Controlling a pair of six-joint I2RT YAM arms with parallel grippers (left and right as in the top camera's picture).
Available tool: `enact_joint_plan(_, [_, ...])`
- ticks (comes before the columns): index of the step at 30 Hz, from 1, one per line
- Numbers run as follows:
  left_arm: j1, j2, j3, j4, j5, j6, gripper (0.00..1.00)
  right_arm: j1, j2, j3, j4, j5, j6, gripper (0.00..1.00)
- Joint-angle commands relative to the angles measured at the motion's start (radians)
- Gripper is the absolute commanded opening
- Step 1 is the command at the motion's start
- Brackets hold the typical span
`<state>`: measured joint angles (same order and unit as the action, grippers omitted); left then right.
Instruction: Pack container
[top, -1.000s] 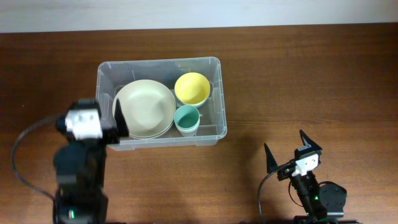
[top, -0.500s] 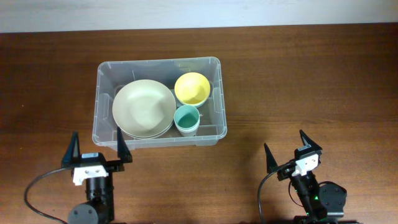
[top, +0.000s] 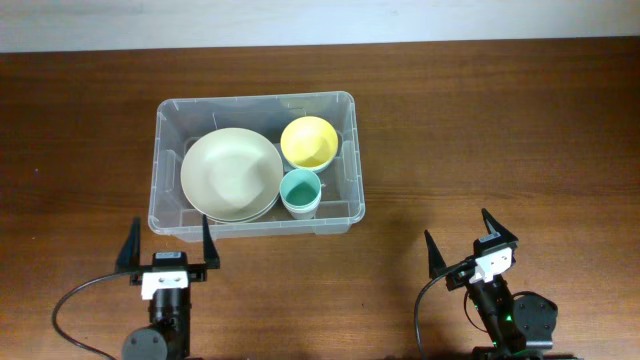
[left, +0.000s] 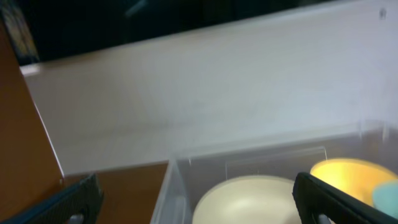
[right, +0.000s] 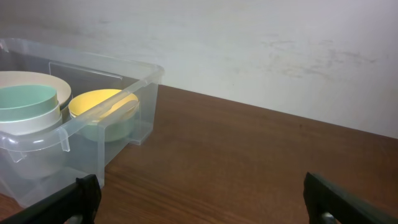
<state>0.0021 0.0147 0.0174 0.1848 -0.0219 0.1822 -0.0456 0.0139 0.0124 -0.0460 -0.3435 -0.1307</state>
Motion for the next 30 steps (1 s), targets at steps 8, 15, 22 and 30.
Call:
enact_joint_plan(8, [0.001,-0.01,-0.009,-0.184,0.046,0.04,1.0,0.006,-0.01,-0.007,-0.003,-0.016,0.008,0.99])
enact_joint_plan(15, [0.002,-0.01,-0.009,-0.262,0.071,0.044,1.0,0.006,-0.01,-0.007,-0.003,-0.016,0.007,0.99])
enact_joint_plan(22, [0.002,-0.01,-0.008,-0.262,0.071,0.044,1.0,0.006,-0.01,-0.007,-0.003,-0.016,0.007,0.99])
enact_joint_plan(30, [0.002,-0.01,-0.008,-0.262,0.071,0.044,1.0,0.006,-0.01,-0.007,-0.003,-0.016,0.007,0.99])
